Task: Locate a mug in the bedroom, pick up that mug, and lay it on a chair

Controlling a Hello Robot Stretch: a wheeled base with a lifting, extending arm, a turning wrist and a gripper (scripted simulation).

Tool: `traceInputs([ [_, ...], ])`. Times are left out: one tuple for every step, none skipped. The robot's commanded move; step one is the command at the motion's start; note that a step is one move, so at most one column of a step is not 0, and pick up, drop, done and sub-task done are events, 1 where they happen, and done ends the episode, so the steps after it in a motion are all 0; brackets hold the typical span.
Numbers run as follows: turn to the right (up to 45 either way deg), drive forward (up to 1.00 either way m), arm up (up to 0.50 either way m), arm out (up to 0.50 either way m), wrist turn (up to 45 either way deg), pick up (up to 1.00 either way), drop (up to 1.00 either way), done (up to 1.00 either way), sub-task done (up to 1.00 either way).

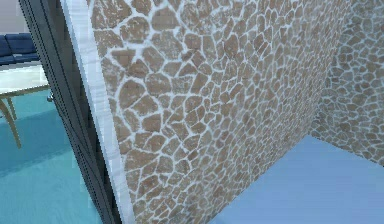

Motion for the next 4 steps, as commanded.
traceInputs([
  [0.0,0.00,0.00,0.00,45.0,0.00,0.00,0.00,0.00],
  [0.0,0.00,0.00,0.00,45.0,0.00,0.00,0.00,0.00],
  [0.0,0.00,0.00,0.00,45.0,0.00,0.00,0.00,0.00],
  [0.0,0.00,0.00,0.00,12.0,0.00,0.00,0.00,0.00],
])
